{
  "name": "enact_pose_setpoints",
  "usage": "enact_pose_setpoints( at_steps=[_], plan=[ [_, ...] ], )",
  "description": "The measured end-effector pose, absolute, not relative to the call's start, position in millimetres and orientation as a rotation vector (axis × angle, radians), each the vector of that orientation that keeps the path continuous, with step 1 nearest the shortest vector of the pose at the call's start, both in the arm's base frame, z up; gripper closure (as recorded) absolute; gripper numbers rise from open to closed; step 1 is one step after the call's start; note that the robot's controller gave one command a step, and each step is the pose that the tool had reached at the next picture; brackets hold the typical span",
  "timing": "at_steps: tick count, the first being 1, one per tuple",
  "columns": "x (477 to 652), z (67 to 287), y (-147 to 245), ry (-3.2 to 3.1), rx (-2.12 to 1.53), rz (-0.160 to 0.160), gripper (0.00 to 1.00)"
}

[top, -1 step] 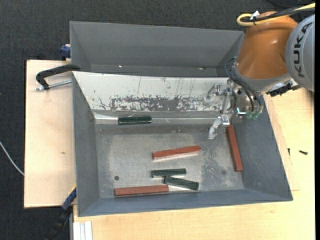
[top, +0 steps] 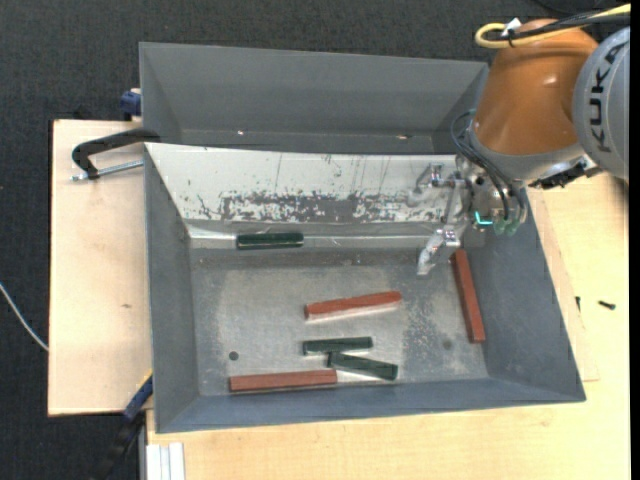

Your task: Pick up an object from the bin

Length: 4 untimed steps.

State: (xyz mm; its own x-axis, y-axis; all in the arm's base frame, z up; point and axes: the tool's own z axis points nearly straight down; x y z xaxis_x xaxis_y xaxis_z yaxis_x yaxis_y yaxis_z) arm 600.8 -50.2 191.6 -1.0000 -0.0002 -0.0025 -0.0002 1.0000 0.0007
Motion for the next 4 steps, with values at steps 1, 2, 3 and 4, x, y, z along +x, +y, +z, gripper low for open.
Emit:
enact_pose_setpoints(
  at_steps=[1, 2, 3, 4],
  plan=[
    [572.2, 135.2, -46.5, 3.134, 0.063, 0.001, 0.00],
    [581.4, 77.1, -32.7, 3.144, -0.005, 0.001, 1.00],
    [583.7, 74.6, -32.1, 3.127, -0.002, 0.001, 0.00],
    [583.6, 74.6, -32.0, 3.127, -0.003, 0.001, 0.00]
  ],
)
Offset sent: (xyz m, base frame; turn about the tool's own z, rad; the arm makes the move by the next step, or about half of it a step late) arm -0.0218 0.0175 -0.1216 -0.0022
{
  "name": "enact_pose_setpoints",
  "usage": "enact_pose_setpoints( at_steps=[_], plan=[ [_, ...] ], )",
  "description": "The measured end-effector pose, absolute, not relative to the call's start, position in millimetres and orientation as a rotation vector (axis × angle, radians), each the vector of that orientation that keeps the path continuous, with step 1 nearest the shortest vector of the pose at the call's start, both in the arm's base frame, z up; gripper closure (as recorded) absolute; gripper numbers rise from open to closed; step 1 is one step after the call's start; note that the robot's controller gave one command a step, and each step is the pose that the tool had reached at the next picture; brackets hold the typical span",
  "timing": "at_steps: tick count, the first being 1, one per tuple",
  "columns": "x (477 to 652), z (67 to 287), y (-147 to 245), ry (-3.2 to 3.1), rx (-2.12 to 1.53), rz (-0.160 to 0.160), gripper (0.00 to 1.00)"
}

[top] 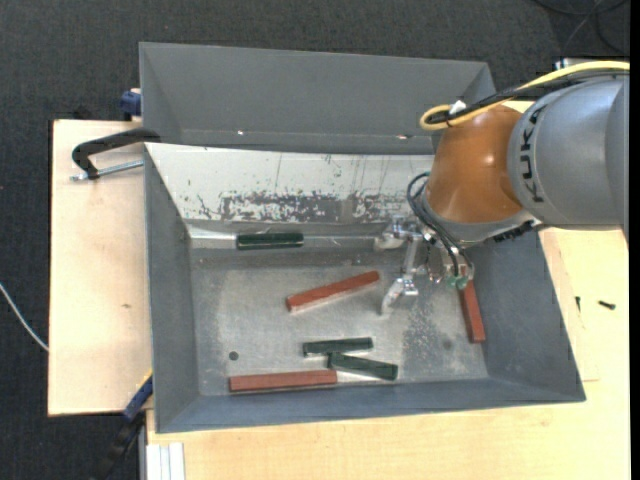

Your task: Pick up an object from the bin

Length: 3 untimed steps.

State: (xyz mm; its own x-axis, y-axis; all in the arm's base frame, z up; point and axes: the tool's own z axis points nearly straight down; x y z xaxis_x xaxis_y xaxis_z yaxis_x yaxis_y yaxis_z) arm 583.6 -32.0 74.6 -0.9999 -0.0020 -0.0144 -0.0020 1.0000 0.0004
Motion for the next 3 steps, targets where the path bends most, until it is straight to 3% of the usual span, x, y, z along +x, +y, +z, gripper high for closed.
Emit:
enact_pose_setpoints(
  at_steps=[1, 2, 3],
  plan=[
    [584.5, 78.3, 12.0, 3.094, -0.514, -0.009, 1.00],
    [584.5, 78.3, 12.0, 3.094, -0.513, -0.009, 1.00],
    [572.8, 275.3, 29.4, 3.073, -0.627, 0.001, 1.00]
  ],
)
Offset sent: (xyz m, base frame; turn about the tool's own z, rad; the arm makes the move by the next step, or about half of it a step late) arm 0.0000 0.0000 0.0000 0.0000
